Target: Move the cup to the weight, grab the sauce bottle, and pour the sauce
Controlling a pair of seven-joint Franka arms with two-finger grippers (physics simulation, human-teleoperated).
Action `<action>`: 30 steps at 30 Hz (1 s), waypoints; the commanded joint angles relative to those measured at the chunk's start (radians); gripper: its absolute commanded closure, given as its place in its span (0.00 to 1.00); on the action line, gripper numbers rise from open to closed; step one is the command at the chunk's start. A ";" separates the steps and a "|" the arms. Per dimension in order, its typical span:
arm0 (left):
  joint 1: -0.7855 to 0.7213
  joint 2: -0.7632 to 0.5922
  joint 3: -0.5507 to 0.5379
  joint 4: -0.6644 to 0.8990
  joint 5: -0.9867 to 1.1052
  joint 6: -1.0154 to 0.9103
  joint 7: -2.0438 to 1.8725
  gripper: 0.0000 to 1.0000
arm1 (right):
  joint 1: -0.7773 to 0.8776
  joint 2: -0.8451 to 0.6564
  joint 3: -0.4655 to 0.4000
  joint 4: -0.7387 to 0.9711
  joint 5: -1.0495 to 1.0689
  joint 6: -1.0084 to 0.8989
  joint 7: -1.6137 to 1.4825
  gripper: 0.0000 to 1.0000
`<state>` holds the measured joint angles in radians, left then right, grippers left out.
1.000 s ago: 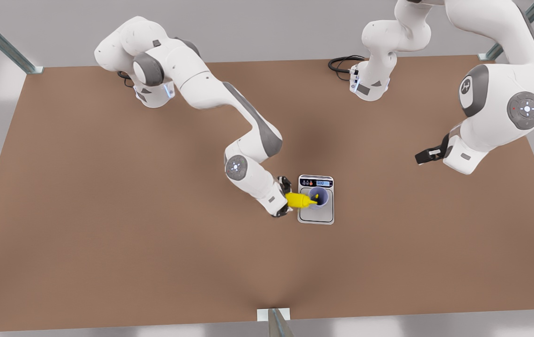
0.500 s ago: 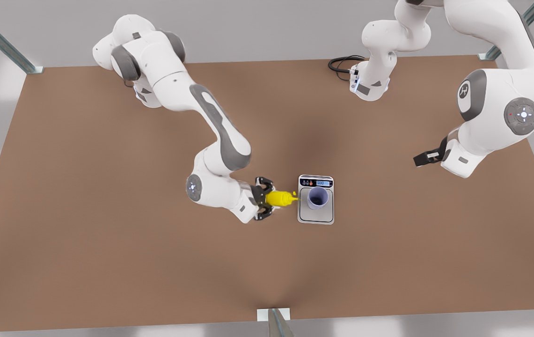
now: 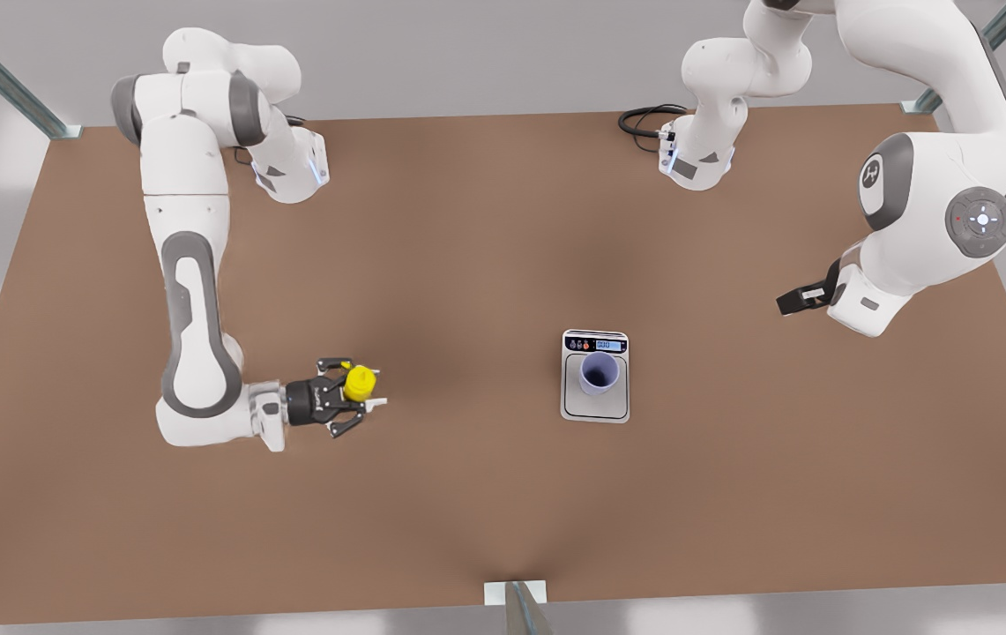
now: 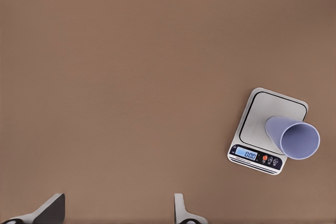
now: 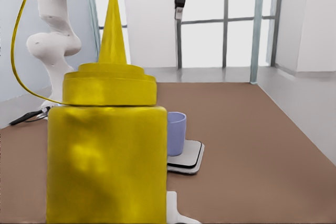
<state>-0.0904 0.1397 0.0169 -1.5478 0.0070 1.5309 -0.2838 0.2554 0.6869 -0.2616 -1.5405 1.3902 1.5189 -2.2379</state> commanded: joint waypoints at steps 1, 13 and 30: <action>0.000 0.000 0.000 0.000 -0.001 0.000 0.000 0.00 | -0.014 0.008 -0.001 0.000 -0.020 -0.035 -0.028 0.58; -0.005 0.000 -0.003 0.000 0.001 -0.003 -0.002 0.00 | -0.329 0.286 0.205 0.010 -0.008 -0.169 -0.370 0.58; -0.009 0.021 -0.003 -0.002 -0.002 -0.057 -0.006 0.00 | -0.331 0.353 0.211 0.027 -0.007 -0.169 -0.295 0.58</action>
<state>-0.0997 0.1611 0.0138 -1.5493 0.0053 1.4701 -0.2899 -0.0736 1.0409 -0.0510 -1.5156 1.4068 1.3646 -2.5313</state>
